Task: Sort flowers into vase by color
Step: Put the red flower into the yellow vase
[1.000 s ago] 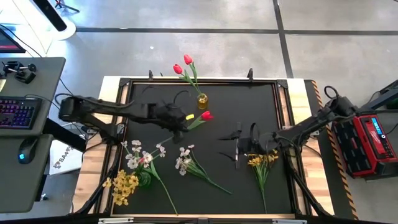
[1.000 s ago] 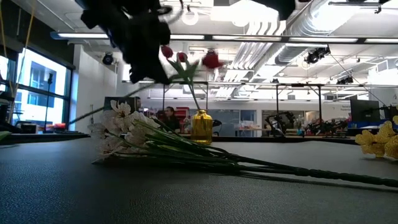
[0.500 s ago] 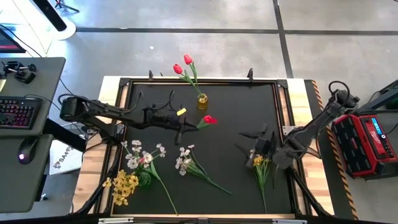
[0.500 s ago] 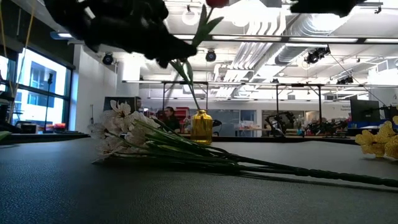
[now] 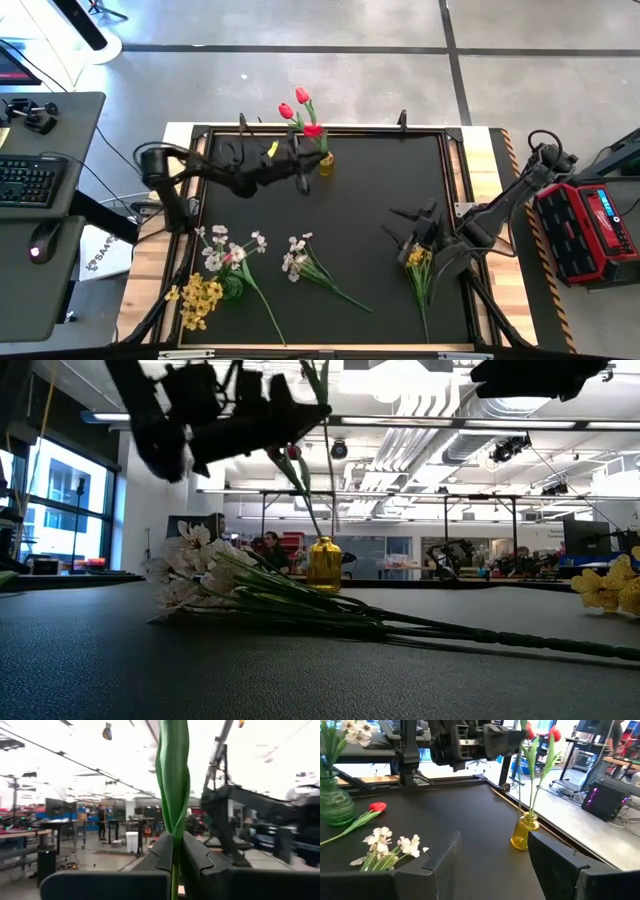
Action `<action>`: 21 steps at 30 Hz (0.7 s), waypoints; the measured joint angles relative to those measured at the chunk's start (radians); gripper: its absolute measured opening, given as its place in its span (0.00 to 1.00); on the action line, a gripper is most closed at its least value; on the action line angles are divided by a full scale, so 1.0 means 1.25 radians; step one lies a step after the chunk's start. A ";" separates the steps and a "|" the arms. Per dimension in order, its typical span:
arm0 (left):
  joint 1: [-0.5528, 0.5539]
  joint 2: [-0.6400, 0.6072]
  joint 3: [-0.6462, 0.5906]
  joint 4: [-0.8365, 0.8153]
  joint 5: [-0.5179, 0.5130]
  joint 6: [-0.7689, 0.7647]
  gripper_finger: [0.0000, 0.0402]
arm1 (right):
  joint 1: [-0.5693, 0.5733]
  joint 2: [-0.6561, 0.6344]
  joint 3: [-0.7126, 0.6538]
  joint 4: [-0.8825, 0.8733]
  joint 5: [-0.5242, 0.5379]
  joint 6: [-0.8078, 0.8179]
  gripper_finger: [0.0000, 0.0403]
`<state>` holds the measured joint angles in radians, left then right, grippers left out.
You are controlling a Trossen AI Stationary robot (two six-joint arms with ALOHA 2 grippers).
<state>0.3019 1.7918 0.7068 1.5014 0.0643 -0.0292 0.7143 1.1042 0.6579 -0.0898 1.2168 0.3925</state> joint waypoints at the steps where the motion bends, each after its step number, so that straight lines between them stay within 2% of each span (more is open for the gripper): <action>1: 0.009 0.013 0.012 0.002 0.000 -0.008 0.00 | 0.000 0.000 0.000 0.000 0.005 0.000 0.54; 5: 0.029 0.041 0.057 0.005 -0.005 0.017 0.00 | 0.000 0.000 0.000 0.000 0.008 -0.003 0.54; 12: 0.037 0.014 0.064 0.004 -0.094 0.033 0.00 | 0.000 0.000 0.000 0.000 0.007 0.000 0.54; 17: 0.036 0.006 0.063 -0.060 -0.201 0.039 0.00 | 0.000 0.001 0.000 0.001 0.004 0.009 0.54; 21: 0.036 0.006 0.063 -0.101 -0.229 0.039 0.00 | 0.000 0.001 0.000 0.001 0.004 0.009 0.54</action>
<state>0.3473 1.7996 0.7853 1.3754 -0.2214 0.0196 0.7139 1.1049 0.6579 -0.0891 1.2224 0.4036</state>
